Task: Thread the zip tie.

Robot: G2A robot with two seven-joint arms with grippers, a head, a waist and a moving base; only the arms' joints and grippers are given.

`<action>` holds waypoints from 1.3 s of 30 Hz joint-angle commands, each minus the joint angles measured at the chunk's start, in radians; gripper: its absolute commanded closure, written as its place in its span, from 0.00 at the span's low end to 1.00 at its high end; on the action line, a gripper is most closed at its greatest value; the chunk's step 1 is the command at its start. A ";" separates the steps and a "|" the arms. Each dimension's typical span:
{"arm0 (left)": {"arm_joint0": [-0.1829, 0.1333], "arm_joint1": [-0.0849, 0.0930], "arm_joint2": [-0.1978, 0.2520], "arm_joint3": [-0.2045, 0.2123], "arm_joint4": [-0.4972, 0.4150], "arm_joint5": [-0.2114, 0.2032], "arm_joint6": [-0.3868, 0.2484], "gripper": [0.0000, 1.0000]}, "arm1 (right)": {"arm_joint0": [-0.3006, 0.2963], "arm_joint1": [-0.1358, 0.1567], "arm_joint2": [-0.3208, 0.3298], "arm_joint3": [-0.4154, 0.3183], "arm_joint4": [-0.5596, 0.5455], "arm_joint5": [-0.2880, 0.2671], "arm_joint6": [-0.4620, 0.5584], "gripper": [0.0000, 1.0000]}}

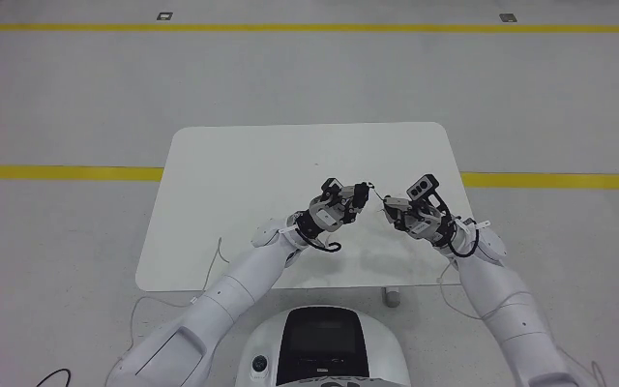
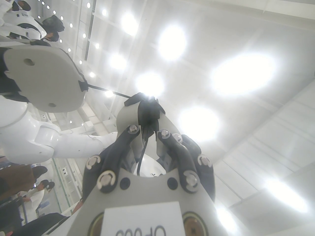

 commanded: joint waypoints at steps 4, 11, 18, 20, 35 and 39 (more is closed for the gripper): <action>0.000 0.000 0.000 0.000 0.000 0.000 0.000 1.00 | 0.002 -0.001 -0.003 0.006 -0.006 0.000 -0.003 1.00; 0.000 0.000 0.000 0.000 0.000 0.000 0.000 1.00 | 0.004 0.000 -0.002 0.010 -0.015 0.000 -0.003 1.00; 0.000 0.000 0.000 0.000 0.000 0.000 0.000 1.00 | 0.003 0.000 0.000 0.014 -0.019 0.001 -0.004 1.00; 0.000 0.000 0.000 0.000 0.000 0.000 0.000 1.00 | 0.002 0.000 0.000 0.015 -0.020 0.001 -0.005 1.00; 0.000 0.000 0.000 0.000 0.000 0.000 0.000 1.00 | 0.004 0.002 -0.001 0.024 -0.039 0.005 -0.006 1.00; 0.000 0.000 0.000 0.000 0.000 0.000 0.000 1.00 | 0.004 0.002 -0.002 0.026 -0.046 0.004 -0.007 1.00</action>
